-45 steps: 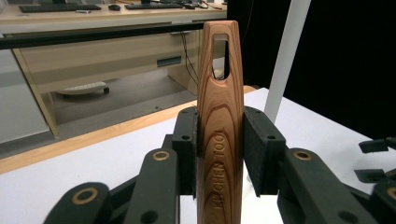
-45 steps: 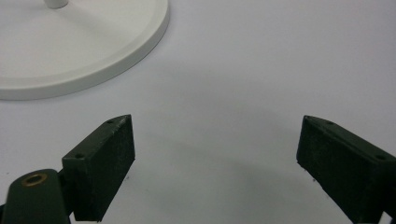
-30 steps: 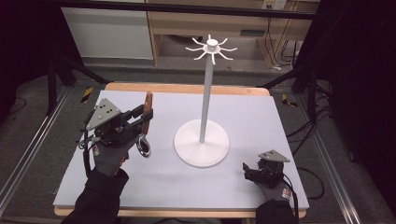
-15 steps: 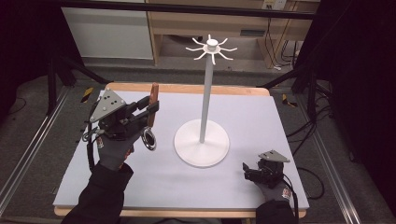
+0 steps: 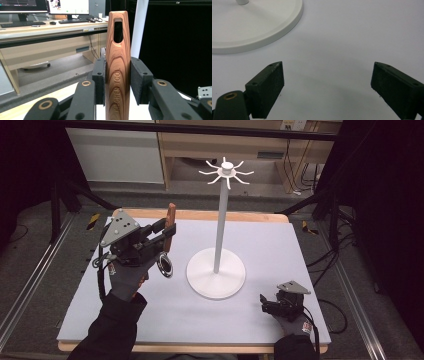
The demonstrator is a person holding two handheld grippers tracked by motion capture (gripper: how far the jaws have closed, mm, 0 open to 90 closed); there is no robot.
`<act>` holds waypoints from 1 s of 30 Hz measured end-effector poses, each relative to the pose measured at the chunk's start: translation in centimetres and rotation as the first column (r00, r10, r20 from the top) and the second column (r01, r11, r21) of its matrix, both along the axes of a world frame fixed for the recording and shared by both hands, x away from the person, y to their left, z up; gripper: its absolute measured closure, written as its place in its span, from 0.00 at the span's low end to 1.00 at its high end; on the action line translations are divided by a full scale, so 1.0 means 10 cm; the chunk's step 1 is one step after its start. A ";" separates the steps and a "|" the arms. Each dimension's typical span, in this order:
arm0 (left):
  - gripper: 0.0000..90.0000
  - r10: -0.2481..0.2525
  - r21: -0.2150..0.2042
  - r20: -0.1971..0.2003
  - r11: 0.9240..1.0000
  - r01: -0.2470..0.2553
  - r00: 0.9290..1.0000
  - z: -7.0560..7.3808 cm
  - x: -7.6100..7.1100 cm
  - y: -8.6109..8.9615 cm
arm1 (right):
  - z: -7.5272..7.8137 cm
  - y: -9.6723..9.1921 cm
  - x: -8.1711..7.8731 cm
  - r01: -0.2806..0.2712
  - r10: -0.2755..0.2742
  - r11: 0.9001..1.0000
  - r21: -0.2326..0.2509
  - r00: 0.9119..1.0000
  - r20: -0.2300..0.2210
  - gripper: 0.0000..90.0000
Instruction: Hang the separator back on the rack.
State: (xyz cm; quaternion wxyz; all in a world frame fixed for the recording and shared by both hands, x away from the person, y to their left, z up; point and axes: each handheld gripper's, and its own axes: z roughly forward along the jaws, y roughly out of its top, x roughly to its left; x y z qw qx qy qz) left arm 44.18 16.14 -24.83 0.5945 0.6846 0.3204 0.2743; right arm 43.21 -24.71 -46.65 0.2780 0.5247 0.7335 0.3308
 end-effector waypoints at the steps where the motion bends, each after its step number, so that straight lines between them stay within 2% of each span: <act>1: 0.75 0.003 0.003 0.009 1.000 -0.003 1.000 0.01 0.00 0.00 | 0.00 0.00 0.00 0.001 -0.001 1.000 -0.001 1.000 -0.001 0.13; 4: 0.75 0.001 0.005 0.017 1.000 -0.001 1.000 0.05 0.00 -0.02 | 0.00 0.00 0.00 0.000 0.000 1.000 -0.001 1.000 -0.001 0.13; 5: 0.75 -0.001 -0.002 0.004 1.000 0.001 1.000 0.06 -0.02 -0.03 | 0.00 0.00 0.00 0.000 0.000 1.000 0.000 1.000 -0.001 0.13; 6: 0.75 0.002 0.000 0.023 1.000 -0.002 1.000 0.07 -0.01 -0.04 | 0.00 0.00 0.00 0.003 -0.003 1.000 0.000 1.000 -0.004 0.13; 28: 0.75 -0.026 -0.006 0.045 1.000 0.026 0.999 0.19 -0.01 -0.21 | 0.00 0.00 0.00 0.004 -0.004 1.000 0.001 1.000 -0.005 0.13; 30: 0.75 -0.027 -0.003 0.062 1.000 0.027 0.998 0.21 0.00 -0.22 | 0.00 0.00 0.00 0.004 -0.004 1.000 0.002 1.000 -0.005 0.13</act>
